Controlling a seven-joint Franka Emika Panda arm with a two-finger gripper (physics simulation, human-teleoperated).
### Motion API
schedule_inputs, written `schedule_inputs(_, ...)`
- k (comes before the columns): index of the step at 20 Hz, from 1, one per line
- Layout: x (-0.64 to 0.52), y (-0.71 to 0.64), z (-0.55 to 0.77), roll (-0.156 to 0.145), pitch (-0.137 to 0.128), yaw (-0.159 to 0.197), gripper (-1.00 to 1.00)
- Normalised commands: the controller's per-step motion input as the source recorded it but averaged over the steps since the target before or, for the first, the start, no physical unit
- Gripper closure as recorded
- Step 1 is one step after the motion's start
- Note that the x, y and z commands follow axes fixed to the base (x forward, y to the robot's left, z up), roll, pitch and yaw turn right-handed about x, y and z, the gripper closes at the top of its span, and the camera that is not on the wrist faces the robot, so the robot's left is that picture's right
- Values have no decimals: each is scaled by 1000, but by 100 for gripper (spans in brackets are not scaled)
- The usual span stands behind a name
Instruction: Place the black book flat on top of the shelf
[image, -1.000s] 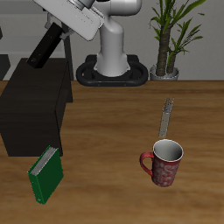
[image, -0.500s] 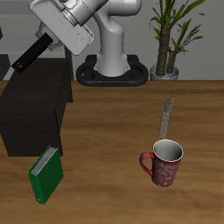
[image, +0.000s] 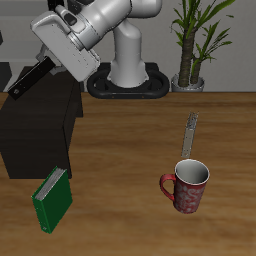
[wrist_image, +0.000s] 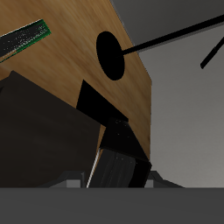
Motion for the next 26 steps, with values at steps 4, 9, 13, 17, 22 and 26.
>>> schedule_inputs(4,164,-91,-332,5,82,-3,100)
schedule_inputs(9,98,-19,-329,1,77,0,100)
schedule_inputs(13,204,17,-712,103,250,-30,-100)
schedule_inputs(17,116,158,-365,54,107,-33,-100)
schedule_inputs(22,51,179,-205,61,75,-48,-100)
schedule_inputs(26,-61,226,23,81,32,-55,-100)
